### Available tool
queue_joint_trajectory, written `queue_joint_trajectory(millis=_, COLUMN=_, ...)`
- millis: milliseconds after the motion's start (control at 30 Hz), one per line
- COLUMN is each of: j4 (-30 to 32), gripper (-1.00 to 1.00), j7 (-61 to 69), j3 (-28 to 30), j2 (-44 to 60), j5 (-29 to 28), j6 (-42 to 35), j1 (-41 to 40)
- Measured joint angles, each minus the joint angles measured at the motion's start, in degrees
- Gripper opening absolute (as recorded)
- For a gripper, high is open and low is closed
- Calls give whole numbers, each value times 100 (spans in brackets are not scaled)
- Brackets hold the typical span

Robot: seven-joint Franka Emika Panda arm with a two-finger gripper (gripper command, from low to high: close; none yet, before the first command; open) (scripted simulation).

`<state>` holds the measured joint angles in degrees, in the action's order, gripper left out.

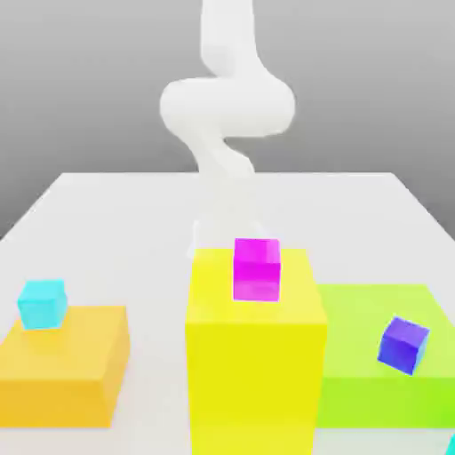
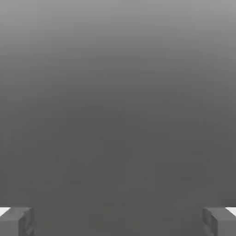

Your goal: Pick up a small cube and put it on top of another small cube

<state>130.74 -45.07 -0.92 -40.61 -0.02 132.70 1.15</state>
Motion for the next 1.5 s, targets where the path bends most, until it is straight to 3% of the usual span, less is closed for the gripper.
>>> queue_joint_trajectory(millis=633, j4=-796, gripper=0, j7=315, j3=-899, j2=3983, j5=-383, j6=701, j1=867)
queue_joint_trajectory(millis=1067, j4=-1345, gripper=0, j7=289, j3=-1161, j2=6723, j5=-999, j6=1149, j1=1692)
queue_joint_trajectory(millis=1200, j4=-1531, gripper=0, j7=167, j3=-997, j2=7554, j5=-1221, j6=1667, j1=1892)
queue_joint_trajectory(millis=1233, j4=-1560, gripper=-100, j7=143, j3=-962, j2=7683, j5=-1257, j6=1763, j1=1921)
queue_joint_trajectory(millis=1500, j4=-1526, gripper=-100, j7=186, j3=-997, j2=7537, j5=-1197, j6=1649, j1=1900)
